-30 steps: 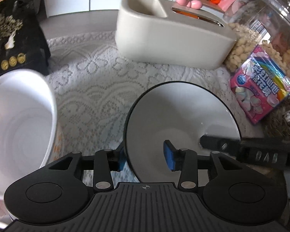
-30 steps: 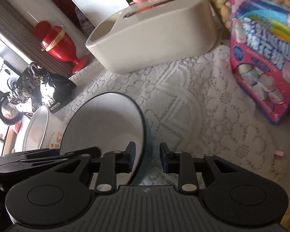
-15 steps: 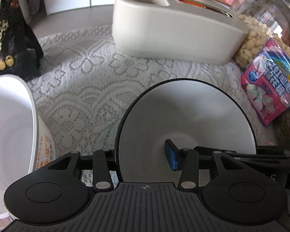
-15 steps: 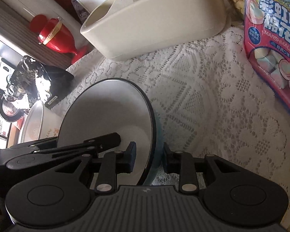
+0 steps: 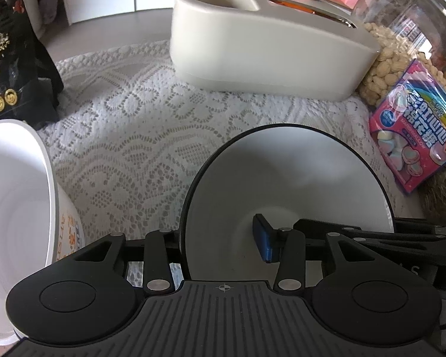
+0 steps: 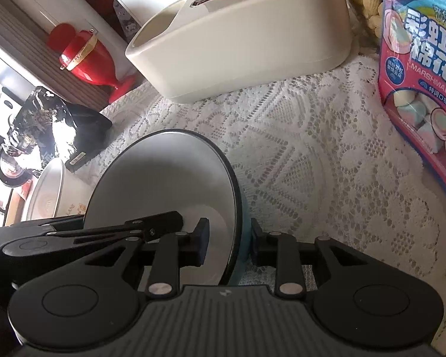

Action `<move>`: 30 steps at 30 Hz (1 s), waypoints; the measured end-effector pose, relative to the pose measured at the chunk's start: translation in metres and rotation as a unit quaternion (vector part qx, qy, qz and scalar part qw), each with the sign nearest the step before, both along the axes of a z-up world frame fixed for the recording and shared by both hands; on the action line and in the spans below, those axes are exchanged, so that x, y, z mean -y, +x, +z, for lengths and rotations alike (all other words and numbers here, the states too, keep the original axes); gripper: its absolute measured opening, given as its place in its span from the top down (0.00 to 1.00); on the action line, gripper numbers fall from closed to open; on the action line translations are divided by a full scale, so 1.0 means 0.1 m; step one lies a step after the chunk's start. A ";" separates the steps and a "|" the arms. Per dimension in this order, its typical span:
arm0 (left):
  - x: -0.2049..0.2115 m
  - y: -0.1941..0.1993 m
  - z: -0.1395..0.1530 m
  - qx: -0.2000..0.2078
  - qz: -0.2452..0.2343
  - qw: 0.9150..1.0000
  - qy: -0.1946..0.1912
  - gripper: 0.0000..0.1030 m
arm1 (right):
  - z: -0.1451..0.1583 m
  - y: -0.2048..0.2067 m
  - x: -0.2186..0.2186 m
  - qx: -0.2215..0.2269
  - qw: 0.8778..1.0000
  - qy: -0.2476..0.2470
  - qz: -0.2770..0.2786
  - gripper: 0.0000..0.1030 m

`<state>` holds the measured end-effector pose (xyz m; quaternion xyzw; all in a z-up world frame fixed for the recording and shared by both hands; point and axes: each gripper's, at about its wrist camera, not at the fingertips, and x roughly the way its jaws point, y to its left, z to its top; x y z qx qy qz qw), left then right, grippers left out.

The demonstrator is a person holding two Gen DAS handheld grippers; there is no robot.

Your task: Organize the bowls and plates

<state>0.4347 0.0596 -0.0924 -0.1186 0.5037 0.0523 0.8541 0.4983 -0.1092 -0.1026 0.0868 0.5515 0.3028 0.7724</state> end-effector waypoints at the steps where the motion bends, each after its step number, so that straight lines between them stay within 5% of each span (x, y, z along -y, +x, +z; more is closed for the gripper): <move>1: 0.00 -0.01 0.00 0.003 -0.001 1.000 0.001 0.55 | 0.00 -0.01 0.00 0.001 1.000 -0.001 0.001 0.71; 9: 0.07 -0.13 0.16 0.020 -0.009 1.000 0.010 0.58 | 0.14 -0.13 0.01 0.014 1.000 -0.013 -0.004 0.71; 22: 0.47 -1.10 1.07 0.059 0.006 0.998 0.026 0.58 | 1.08 -1.01 0.41 0.085 0.996 0.028 0.013 0.70; 30: 0.69 -1.88 0.91 0.084 0.050 0.995 0.014 0.59 | 1.08 -1.66 0.62 0.095 0.994 0.031 0.039 0.70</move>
